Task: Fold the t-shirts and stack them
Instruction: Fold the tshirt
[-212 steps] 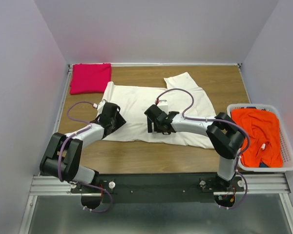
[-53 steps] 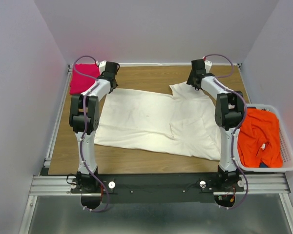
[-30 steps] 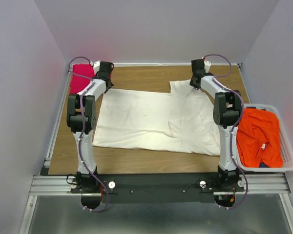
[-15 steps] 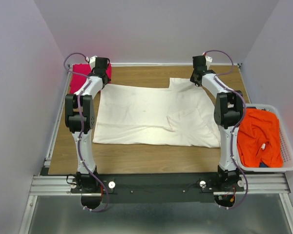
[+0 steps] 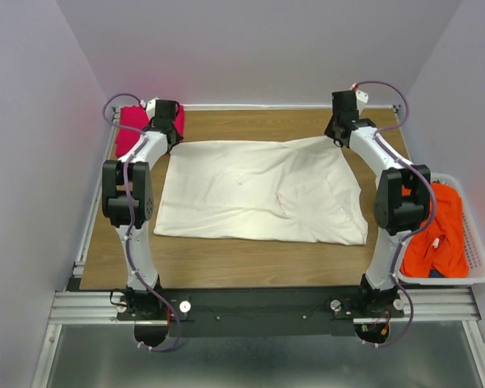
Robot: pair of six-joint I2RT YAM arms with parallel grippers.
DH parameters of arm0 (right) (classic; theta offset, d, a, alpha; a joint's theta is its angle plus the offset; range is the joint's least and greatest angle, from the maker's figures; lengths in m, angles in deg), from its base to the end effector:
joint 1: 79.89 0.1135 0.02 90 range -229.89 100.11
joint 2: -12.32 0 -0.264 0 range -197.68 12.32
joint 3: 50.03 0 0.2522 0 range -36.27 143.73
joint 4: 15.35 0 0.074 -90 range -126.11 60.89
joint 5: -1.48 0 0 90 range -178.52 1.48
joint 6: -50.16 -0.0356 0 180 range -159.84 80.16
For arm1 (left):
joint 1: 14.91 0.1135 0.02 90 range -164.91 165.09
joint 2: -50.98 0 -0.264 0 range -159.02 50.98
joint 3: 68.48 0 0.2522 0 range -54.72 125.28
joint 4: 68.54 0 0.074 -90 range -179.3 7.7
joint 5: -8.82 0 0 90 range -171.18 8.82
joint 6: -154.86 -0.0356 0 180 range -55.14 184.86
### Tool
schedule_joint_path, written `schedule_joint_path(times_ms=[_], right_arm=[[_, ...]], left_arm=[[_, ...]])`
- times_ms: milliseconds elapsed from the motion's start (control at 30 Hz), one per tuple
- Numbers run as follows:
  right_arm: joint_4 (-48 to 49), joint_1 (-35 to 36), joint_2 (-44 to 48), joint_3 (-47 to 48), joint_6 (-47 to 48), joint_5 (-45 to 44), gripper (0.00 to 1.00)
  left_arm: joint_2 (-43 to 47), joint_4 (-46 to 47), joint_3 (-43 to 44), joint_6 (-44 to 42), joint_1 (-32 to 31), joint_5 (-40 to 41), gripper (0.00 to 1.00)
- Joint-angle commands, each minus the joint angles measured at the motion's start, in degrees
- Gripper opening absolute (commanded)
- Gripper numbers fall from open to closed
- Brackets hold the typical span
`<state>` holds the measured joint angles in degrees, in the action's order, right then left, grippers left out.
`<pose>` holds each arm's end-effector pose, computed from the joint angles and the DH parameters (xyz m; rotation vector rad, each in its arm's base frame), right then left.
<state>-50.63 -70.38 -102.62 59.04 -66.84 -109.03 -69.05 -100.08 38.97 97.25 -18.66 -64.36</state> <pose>0.4587 0.0642 0.2565 0.5197 2.1744 -0.0659 0.4755 -0.0208 0.2119 -0.7070 2.1889 0.0213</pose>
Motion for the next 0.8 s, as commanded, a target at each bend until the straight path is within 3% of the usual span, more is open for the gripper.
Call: schedule_joint_path(times_ms=[0, 300, 767], right_arm=[[-0.5, -0.6, 5.0, -6.3, -3.1, -1.2, 0.06], [-0.4, -0.6, 15.0, -19.4, -6.0, 1.1, 0.06], [-0.5, -0.6, 25.1, -31.8, -8.1, 4.2, 0.06]], left_arm=[[5.9, 1.0, -4.3, 2.0, 0.7, -1.7, 0.0], [14.7, 3.5, -15.4, 4.4, 1.7, -2.9, 0.0], [24.6, 5.9, -27.2, 5.4, 3.0, -5.8, 0.0]])
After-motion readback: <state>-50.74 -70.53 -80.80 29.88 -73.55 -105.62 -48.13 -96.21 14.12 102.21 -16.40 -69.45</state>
